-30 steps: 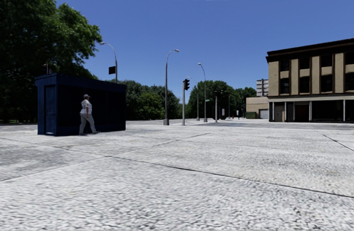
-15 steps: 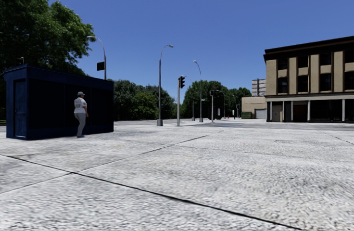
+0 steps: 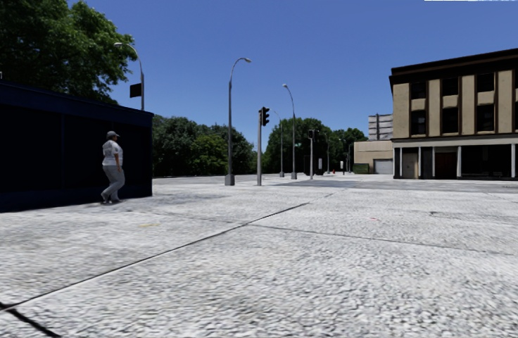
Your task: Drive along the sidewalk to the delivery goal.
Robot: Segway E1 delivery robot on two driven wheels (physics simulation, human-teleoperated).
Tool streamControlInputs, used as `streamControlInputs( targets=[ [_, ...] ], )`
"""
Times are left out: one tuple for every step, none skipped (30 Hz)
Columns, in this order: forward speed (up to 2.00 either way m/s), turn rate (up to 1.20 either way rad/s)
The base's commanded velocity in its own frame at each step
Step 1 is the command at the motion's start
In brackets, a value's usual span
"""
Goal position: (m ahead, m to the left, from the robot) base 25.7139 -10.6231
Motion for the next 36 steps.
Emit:
streamControlInputs(
  targets=[
    [2.00,-0.25],
    [2.00,-0.25],
    [2.00,-0.25],
    [2.00,-0.25],
    [2.00,-0.25],
    [2.00,-0.25],
    [2.00,-0.25],
    [2.00,-0.25],
    [2.00,-0.25],
    [2.00,-0.25],
    [2.00,-0.25],
    [2.00,-0.25],
    [2.00,-0.25],
    [2.00,-0.25],
    [2.00,-0.25],
    [2.00,-0.25],
    [2.00,-0.25],
    [2.00,-0.25],
    [2.00,-0.25],
    [2.00,-0.25],
    [2.00,-0.25],
    [2.00,-0.25],
    [2.00,-0.25],
    [2.00,-0.25],
    [2.00,-0.25],
    [2.00,-0.25],
    [2.00,-0.25],
    [2.00,-0.25],
    [2.00,-0.25],
    [2.00,-0.25],
    [2.00,-0.25],
    [2.00,-0.25],
    [2.00,-0.25],
    [2.00,-0.25],
    [2.00,-0.25],
    [2.00,-0.25]
  ],
)
